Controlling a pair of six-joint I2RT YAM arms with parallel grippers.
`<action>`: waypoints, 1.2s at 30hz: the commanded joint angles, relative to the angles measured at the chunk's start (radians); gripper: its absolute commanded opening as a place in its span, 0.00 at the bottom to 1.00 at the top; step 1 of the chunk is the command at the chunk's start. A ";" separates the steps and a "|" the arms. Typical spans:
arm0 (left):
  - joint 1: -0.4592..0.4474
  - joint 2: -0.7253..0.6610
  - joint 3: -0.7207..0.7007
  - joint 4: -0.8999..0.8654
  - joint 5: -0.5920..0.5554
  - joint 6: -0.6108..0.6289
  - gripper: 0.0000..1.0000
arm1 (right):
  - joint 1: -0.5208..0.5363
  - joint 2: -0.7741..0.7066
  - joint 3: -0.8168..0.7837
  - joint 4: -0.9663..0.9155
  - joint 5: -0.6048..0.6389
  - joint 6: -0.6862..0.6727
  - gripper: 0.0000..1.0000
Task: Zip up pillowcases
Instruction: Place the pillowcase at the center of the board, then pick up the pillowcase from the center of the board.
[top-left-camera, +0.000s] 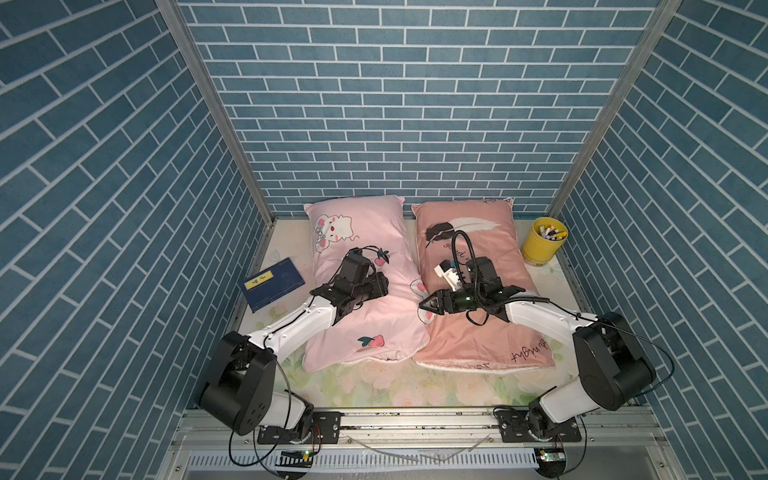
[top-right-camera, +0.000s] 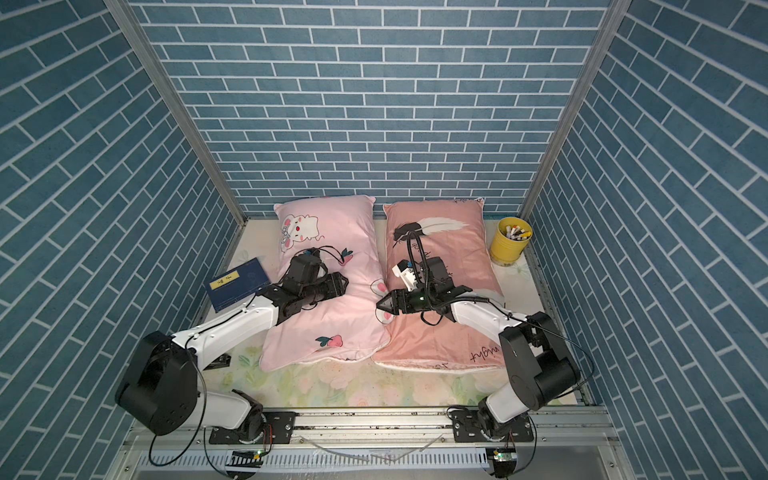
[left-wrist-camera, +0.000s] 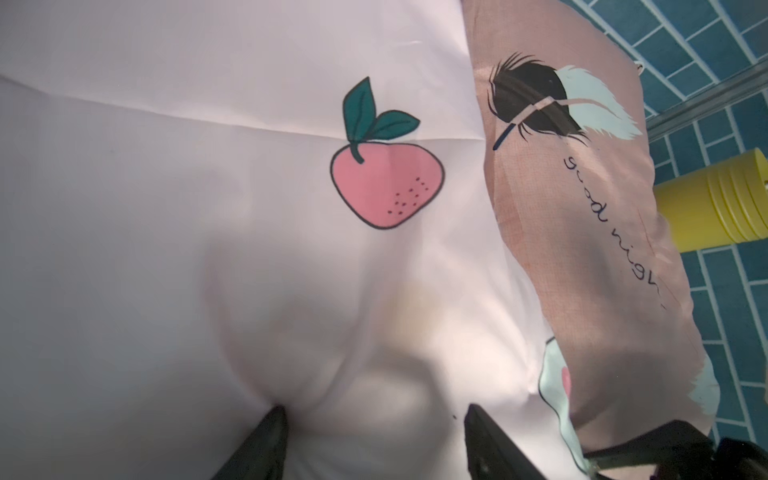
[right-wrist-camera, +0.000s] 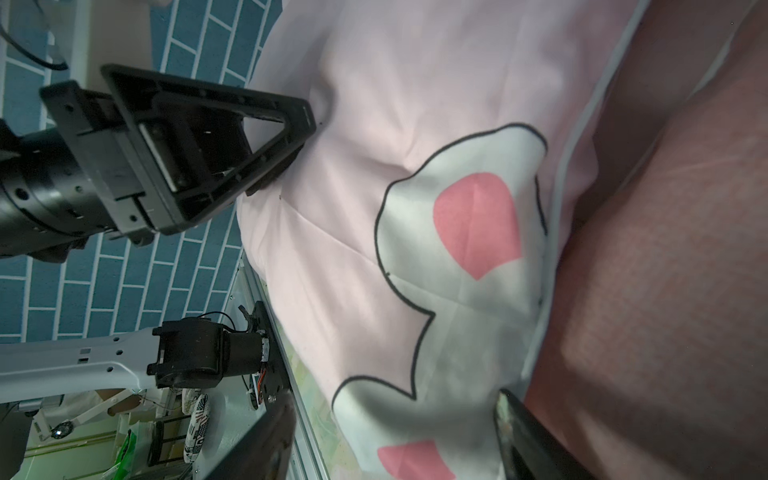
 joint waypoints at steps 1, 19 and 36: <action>0.013 0.030 -0.025 0.054 -0.017 -0.032 0.69 | 0.002 0.043 -0.015 0.066 -0.016 -0.043 0.77; 0.081 0.154 -0.002 0.106 -0.023 -0.052 0.68 | 0.079 0.071 -0.086 0.234 -0.081 -0.001 0.80; 0.088 0.184 -0.002 0.133 -0.011 -0.049 0.67 | 0.157 -0.070 -0.350 0.418 -0.142 0.199 0.73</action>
